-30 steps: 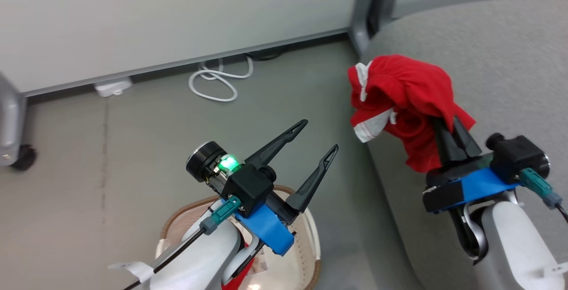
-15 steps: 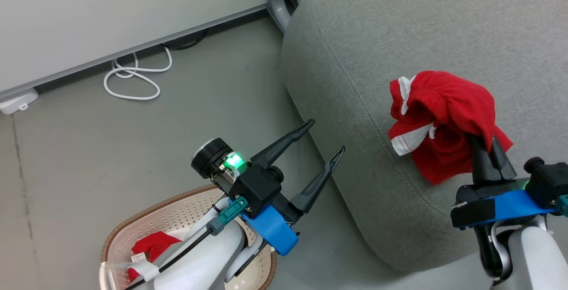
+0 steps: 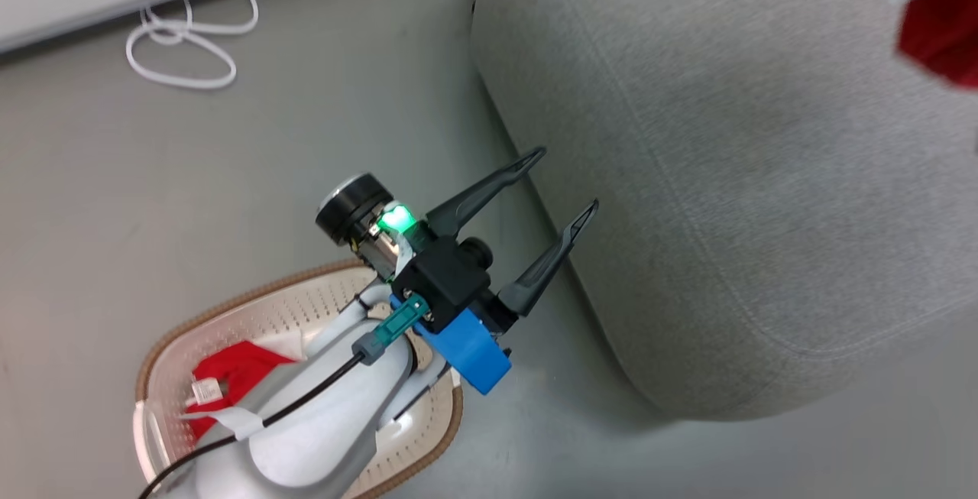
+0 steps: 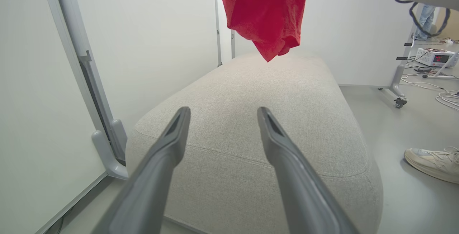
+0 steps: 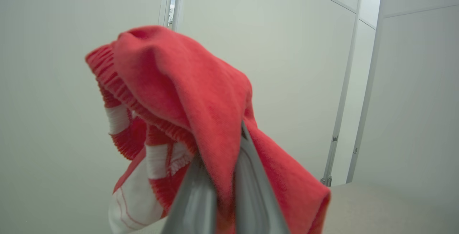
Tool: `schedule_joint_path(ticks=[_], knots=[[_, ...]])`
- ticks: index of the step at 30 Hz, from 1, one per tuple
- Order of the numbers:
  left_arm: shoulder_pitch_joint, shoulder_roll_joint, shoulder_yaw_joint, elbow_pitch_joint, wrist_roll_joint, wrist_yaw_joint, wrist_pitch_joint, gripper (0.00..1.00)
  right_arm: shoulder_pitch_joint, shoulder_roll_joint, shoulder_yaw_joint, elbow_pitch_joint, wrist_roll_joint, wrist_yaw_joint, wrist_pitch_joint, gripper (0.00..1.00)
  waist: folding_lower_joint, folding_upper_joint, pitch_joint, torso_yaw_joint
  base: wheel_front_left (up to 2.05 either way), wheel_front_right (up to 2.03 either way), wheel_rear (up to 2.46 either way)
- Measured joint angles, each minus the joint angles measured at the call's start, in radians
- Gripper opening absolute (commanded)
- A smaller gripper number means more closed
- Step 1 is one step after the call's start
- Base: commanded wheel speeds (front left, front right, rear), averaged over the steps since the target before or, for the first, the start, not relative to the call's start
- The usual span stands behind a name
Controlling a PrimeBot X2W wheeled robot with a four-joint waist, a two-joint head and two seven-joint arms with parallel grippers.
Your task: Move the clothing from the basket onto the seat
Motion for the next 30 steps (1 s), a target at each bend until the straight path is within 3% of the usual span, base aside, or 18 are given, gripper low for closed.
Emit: schedule_joint_path(ticks=[9,19,27,28,30], knots=[[-0.138,0.016,-0.029,-0.033,0.022,-0.002,0.038,1.00,-0.300,-0.139,-0.141,0.166,0.000,0.000,0.000,0.00,0.0001,0.0000,0.202,0.053,0.00,0.00,0.00],[-0.214,0.039,-0.052,-0.059,0.032,-0.002,0.053,1.00,-0.402,-0.134,-0.203,0.501,-0.052,0.000,0.000,0.00,0.0003,0.0000,0.407,0.127,0.00,0.00,0.00],[-0.217,0.033,-0.052,-0.054,0.028,-0.001,0.038,1.00,-0.398,-0.126,-0.241,0.691,-0.073,0.000,0.000,0.00,0.0002,0.0000,0.434,0.161,0.00,0.00,0.00],[-0.217,0.032,-0.053,-0.051,0.025,-0.001,0.036,1.00,-0.398,-0.126,-0.241,0.700,-0.073,0.000,0.000,0.16,0.0001,-0.0001,0.430,0.160,0.00,0.00,0.00],[-0.217,0.029,-0.056,-0.044,0.023,-0.001,0.032,1.00,-0.399,-0.126,-0.236,0.704,-0.073,0.000,0.000,1.00,0.0002,-0.0001,0.421,0.158,0.00,0.00,0.00]])
